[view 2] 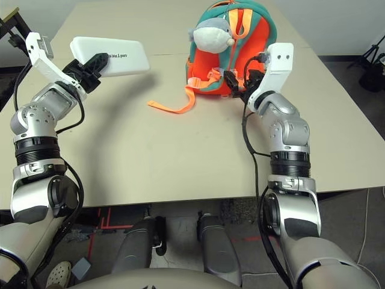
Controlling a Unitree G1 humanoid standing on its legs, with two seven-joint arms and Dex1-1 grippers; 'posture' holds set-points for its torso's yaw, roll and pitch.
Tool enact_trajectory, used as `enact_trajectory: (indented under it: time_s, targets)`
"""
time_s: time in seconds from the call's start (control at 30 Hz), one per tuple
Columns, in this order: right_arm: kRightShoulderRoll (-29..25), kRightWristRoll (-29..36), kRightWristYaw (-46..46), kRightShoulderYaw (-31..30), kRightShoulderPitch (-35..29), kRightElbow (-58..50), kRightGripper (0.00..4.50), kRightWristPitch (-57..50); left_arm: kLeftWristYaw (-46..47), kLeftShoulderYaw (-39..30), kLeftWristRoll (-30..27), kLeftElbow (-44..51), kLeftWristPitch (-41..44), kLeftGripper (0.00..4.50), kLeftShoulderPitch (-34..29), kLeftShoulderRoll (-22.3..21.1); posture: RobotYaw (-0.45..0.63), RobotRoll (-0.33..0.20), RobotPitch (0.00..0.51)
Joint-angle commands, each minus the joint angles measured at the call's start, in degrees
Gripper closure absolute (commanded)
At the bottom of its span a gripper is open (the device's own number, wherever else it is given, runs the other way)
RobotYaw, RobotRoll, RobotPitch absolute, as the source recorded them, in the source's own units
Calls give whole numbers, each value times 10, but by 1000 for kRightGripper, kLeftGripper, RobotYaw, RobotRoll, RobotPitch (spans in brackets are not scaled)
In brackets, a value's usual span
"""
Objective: Put the pencil case into the backpack and zip it.
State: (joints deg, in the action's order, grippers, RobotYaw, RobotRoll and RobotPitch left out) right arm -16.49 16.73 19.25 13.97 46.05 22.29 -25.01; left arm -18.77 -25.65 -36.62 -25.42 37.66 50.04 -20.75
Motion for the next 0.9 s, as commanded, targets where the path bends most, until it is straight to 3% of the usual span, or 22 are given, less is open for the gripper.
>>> enact_trajectory:
  time_s: [0.03,0.5,0.6,0.8,0.9]
  targets:
    - [8,-10,4,-15,29,52,0,34,-5,6,2,9,-13,3184,0,3,-75,0,119]
    - [22,-49,-12,-22,119,287,0,196,1,12,1,18,-17,3184,-5,13,-57,0,113]
    - [21,-52,-19,-20,124,307,585,217,2,13,2,21,-18,3184,-8,17,-54,0,113]
    - [18,-53,-15,-22,119,308,2859,229,1,18,3,19,-22,3184,-10,21,-62,0,114]
    - [17,-56,-7,-28,110,291,3699,225,0,22,4,14,-26,3184,-8,23,-69,0,116]
